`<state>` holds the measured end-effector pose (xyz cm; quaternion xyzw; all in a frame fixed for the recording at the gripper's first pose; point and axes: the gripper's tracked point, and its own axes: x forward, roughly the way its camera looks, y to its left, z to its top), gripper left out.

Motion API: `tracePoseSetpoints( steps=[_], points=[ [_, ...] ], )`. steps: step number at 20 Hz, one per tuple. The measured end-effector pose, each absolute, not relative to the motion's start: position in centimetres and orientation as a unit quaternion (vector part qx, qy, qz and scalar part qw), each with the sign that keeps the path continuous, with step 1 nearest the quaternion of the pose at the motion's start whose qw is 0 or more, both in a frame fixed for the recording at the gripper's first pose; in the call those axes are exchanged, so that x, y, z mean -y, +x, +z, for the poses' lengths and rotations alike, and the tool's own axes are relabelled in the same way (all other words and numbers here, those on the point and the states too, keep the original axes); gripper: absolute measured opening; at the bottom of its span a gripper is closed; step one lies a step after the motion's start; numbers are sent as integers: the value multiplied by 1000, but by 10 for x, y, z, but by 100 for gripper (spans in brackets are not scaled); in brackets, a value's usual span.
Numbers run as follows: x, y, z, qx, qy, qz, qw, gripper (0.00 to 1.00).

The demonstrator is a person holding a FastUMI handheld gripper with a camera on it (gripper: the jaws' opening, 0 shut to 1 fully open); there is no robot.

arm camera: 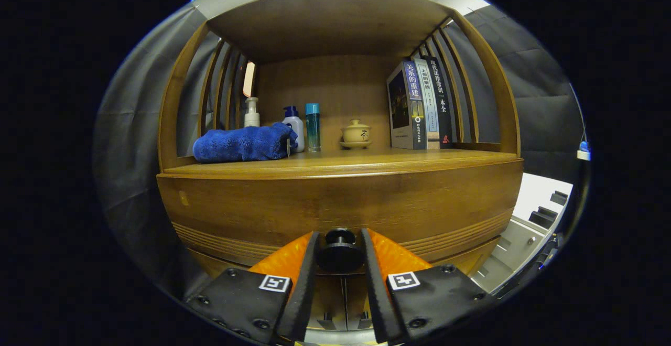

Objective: Pull open the drawer, take out the items inside it, and place them on the countertop above the cabinet.

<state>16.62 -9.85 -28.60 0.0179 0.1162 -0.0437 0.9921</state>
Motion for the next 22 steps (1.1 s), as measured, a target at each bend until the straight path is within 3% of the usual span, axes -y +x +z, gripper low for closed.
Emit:
tracePoseSetpoints(
  steps=[4,16,18,22],
  points=[
    [100,166,-285,-118,23,-41,992,49],
    [98,135,-292,-128,9,-37,991,48],
    [98,135,-292,-129,13,-35,991,41],
    [96,122,-289,-138,32,-30,989,41]
  ],
)
